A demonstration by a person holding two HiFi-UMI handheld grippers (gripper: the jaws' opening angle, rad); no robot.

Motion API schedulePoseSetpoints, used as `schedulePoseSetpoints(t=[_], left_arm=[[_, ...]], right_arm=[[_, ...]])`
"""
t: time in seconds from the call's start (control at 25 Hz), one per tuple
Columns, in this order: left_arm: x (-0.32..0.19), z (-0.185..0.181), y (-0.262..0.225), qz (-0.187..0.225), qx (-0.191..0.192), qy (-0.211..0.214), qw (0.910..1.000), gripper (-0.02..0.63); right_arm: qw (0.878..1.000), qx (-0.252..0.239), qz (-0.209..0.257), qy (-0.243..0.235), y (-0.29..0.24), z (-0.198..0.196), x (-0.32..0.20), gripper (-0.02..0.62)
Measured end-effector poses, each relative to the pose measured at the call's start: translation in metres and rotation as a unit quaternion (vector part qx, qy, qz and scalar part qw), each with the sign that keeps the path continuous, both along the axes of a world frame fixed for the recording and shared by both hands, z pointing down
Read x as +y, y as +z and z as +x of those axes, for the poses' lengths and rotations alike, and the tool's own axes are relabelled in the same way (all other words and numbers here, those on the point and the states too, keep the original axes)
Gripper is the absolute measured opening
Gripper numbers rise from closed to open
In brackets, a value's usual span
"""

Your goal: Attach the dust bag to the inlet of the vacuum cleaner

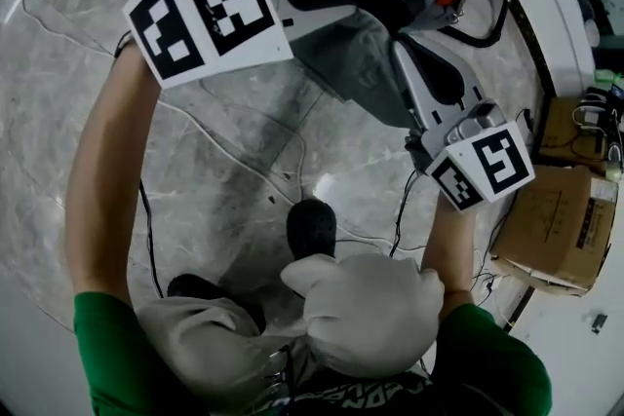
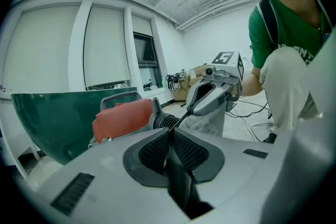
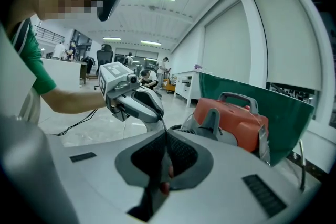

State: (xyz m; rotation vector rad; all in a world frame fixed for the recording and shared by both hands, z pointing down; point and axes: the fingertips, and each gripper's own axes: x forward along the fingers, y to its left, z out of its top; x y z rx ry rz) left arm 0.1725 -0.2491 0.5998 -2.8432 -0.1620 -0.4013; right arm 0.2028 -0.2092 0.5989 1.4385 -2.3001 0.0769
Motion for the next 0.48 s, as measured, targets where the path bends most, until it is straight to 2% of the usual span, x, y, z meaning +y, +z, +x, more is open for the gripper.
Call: schedulePoseSetpoints(t=[0.28, 0.48], left_arm=[[-0.002, 0.004, -0.002, 0.014, 0.020, -0.006, 0.9997, 0.037], [-0.004, 0.011, 0.003, 0.008, 0.040, -0.008, 0.9991, 0.041]], right_arm=[[0.999, -0.011, 0.000, 0.037, 0.000, 0.002, 0.000, 0.015], [0.999, -0.009, -0.004, 0.043, 0.003, 0.009, -0.003, 0.015]])
